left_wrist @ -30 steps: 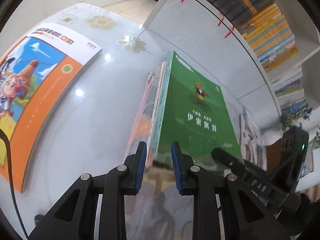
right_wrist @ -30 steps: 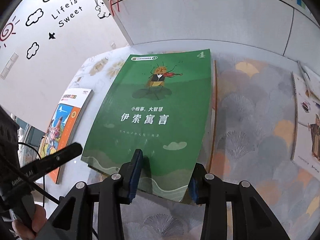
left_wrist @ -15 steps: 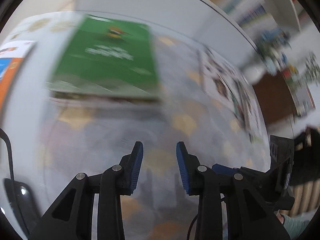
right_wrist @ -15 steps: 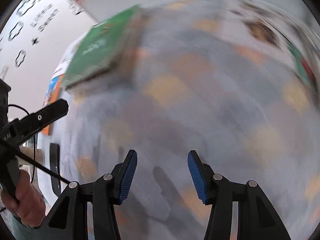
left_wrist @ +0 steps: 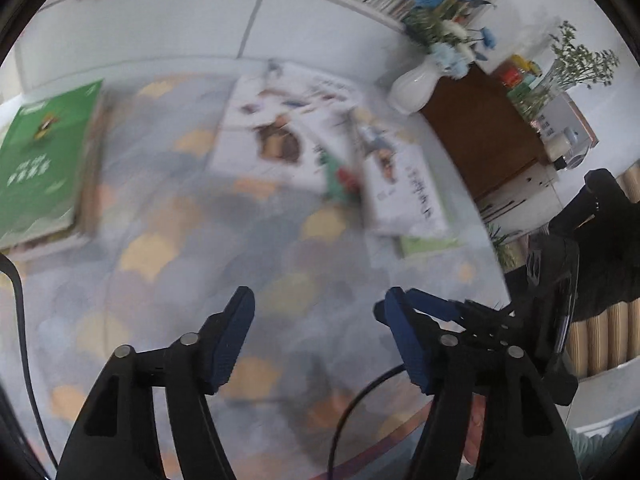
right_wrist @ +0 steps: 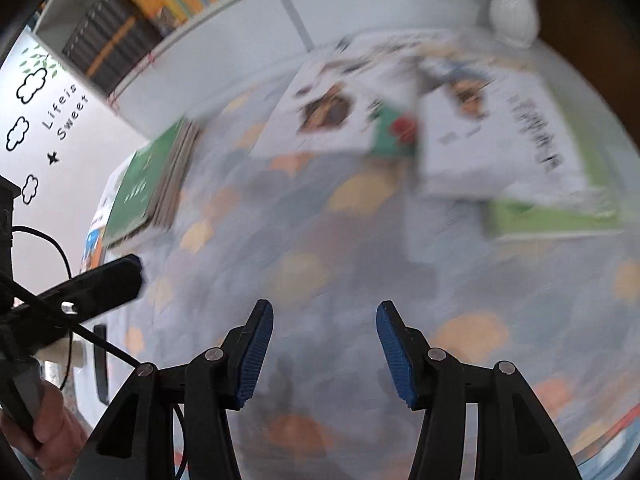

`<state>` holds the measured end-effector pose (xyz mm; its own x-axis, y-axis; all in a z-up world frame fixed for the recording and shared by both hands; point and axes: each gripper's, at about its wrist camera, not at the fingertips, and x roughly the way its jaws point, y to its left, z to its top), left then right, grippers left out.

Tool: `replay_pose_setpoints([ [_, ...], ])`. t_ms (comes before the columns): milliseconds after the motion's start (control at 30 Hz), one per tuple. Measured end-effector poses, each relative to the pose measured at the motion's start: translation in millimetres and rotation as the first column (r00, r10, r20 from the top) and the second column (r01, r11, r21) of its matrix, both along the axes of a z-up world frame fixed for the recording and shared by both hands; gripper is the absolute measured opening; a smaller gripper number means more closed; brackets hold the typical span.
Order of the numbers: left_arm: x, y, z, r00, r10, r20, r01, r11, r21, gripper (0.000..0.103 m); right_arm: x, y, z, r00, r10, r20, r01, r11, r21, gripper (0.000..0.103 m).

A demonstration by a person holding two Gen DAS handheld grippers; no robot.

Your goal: Organize books

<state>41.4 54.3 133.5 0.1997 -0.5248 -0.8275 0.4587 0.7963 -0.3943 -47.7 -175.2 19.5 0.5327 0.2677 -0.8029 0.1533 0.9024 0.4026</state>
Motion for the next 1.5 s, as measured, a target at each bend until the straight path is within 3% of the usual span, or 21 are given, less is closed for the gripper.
replay_pose_setpoints([
  [133,4.5,-57.2,4.0,0.999,-0.015,0.046,0.014,1.0,0.012,0.066,-11.2,-65.2,-3.6,0.997,-0.077,0.005,0.077,0.997,0.008,0.055],
  [200,11.9,-78.3,-4.3,1.0,-0.005,0.03,0.005,1.0,-0.006,0.066,-10.0,-100.0,-8.4,0.992,-0.125,-0.007,0.125,0.992,0.015,0.055],
  [333,40.2,-114.2,-40.5,0.99,0.058,-0.128,-0.068,0.995,-0.078,0.064,-5.7,-162.7,-22.7,0.971,-0.224,-0.088,0.223,0.975,-0.026,0.055],
  [433,53.7,-125.4,-58.5,0.973,0.107,-0.206,-0.134,0.983,-0.123,0.064,-11.1,-194.4,-30.2,0.963,-0.258,-0.082,0.261,0.965,0.025,0.055],
  [533,68.1,-141.4,-68.4,0.968,0.13,-0.213,-0.158,0.98,-0.119,0.064,1.5,-208.8,-28.1,0.967,-0.251,-0.045,0.252,0.967,0.024,0.055],
  [633,81.2,-159.7,-78.6,0.971,0.136,-0.195,-0.147,0.988,-0.047,0.064,22.7,-215.2,-31.8,0.971,-0.234,-0.046,0.236,0.971,0.03,0.055],
  [767,95.9,-174.5,-90.4,0.969,0.163,-0.185,-0.161,0.987,0.025,0.064,54.0,-211.6,-34.9,0.973,-0.227,-0.035,0.228,0.973,0.033,0.055],
  [867,104.3,-180.2,-100.4,0.962,0.172,-0.211,-0.169,0.985,0.032,0.064,77.5,-209.5,-39.6,0.973,-0.229,-0.043,0.23,0.972,0.039,0.055],
  [933,102.7,-185.4,-100.4,0.962,0.143,-0.232,-0.144,0.989,0.01,0.064,88.6,-206.0,-46.4,0.977,-0.205,-0.059,0.209,0.975,0.08,0.055],
  [1100,81.5,-185.5,-97.9,0.97,0.054,-0.235,-0.05,0.999,0.022,0.065,85.3,-185.3,-41.0,0.989,-0.141,-0.051,0.142,0.989,0.03,0.058],
  [1200,63.6,-163.6,-97.3,0.969,0.031,-0.244,-0.025,0.999,0.03,0.065,65.3,-169.0,-41.7,0.993,-0.096,-0.073,0.099,0.995,0.032,0.058],
  [1300,53.5,-130.2,-97.5,0.97,0.076,-0.229,-0.06,0.995,0.079,0.065,33.9,-135.3,-45.9,0.996,-0.011,-0.093,0.018,0.998,0.068,0.058],
  [1367,50.4,-99.8,-95.1,0.965,0.136,-0.223,-0.117,0.988,0.098,0.065,9.8,-94.1,-47.5,0.986,0.127,-0.107,-0.117,0.989,0.096,0.057],
  [1433,47.9,-61.5,-90.2,0.948,0.217,-0.234,-0.204,0.976,0.078,0.065,-8.3,-61.9,-46.6,0.953,0.288,-0.093,-0.27,0.948,0.166,0.053],
  [1500,38.4,-24.3,-79.8,0.933,0.289,-0.213,-0.28,0.957,0.075,0.065,-20.4,-52.7,-36.9,0.941,0.332,-0.058,-0.322,0.937,0.138,0.053],
])
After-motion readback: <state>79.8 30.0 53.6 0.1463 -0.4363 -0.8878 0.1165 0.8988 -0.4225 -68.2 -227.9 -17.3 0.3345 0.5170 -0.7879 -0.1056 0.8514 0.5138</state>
